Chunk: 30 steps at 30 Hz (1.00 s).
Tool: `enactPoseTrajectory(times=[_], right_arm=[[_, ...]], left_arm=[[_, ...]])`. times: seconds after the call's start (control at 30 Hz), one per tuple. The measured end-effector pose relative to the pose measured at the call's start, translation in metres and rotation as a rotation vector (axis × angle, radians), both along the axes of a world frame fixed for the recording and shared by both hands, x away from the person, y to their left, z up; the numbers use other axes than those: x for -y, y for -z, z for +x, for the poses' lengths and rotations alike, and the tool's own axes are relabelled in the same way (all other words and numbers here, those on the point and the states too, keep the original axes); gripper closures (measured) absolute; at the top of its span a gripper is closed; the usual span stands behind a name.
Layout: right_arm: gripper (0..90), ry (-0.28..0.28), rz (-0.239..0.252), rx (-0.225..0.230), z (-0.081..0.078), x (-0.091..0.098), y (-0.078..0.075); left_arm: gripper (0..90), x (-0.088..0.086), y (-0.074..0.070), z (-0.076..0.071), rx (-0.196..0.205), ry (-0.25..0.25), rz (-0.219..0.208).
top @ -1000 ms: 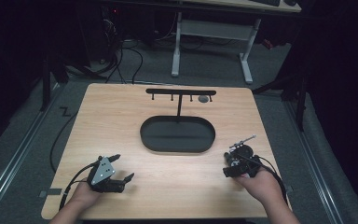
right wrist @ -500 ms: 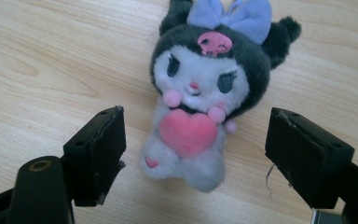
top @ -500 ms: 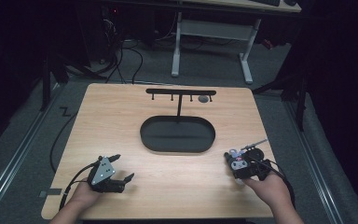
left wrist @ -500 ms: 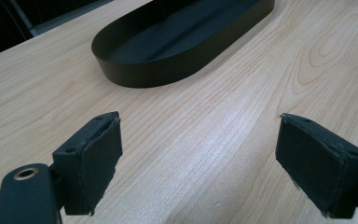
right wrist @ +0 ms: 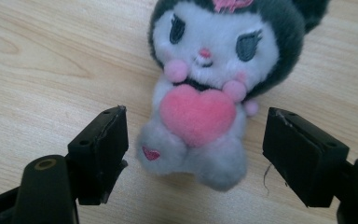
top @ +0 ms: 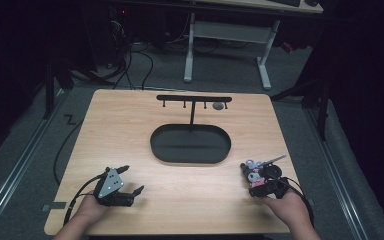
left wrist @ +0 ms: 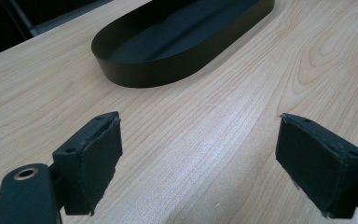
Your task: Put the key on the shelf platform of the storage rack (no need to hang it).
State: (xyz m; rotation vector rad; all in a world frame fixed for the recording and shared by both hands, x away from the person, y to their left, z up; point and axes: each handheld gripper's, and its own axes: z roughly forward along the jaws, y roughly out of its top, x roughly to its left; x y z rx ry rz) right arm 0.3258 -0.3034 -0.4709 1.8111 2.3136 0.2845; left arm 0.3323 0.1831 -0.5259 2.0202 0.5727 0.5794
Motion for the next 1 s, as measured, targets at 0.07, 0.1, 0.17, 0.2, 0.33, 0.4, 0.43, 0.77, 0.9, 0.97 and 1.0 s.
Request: enactPoseTrajectory(times=[0.07, 0.1, 0.17, 0.2, 0.33, 0.4, 0.43, 0.77, 0.9, 0.97, 1.0], right_arm=[[23.8, 0.002, 0.001, -0.004, 0.0, -0.001, 0.003], [24.0, 0.002, 0.0, -0.009, 0.0, -0.001, 0.003], [25.0, 0.008, -0.001, -0.011, 0.0, -0.002, 0.006], [25.4, 0.007, 0.001, -0.014, 0.0, -0.001, 0.007], [29.5, -0.006, -0.009, -0.022, -0.001, -0.001, 0.011], [32.5, -0.002, -0.01, -0.015, -0.002, 0.0, 0.012], [33.9, 0.0, -0.008, -0.011, -0.002, 0.0, 0.012], [39.9, 0.006, 0.008, 0.004, -0.003, 0.004, 0.014], [43.4, 0.004, -0.001, 0.004, -0.003, 0.004, 0.014], [45.0, 0.004, -0.008, 0.003, -0.003, 0.004, 0.013], [45.6, 0.005, -0.01, -0.001, -0.003, 0.003, 0.013]], left_arm=[[15.4, 0.0, 0.0, 0.0, 0.0, 0.0, 0.0], [15.4, 0.0, 0.0, 0.0, 0.0, 0.0, 0.0], [15.4, 0.0, 0.0, 0.0, 0.001, 0.001, 0.001], [15.4, 0.0, 0.0, 0.0, 0.002, 0.002, 0.001], [15.4, 0.0, 0.0, 0.0, 0.001, 0.001, 0.0], [15.4, 0.0, 0.0, 0.0, 0.001, 0.002, 0.001], [15.4, 0.0, 0.0, 0.0, 0.001, 0.001, 0.001], [15.4, 0.0, 0.0, 0.0, 0.004, 0.0, 0.0], [15.4, 0.0, 0.0, 0.0, 0.001, 0.0, 0.0], [15.4, 0.0, 0.0, 0.0, 0.002, 0.0, 0.001], [15.4, 0.0, 0.0, 0.0, 0.002, 0.0, 0.001]])
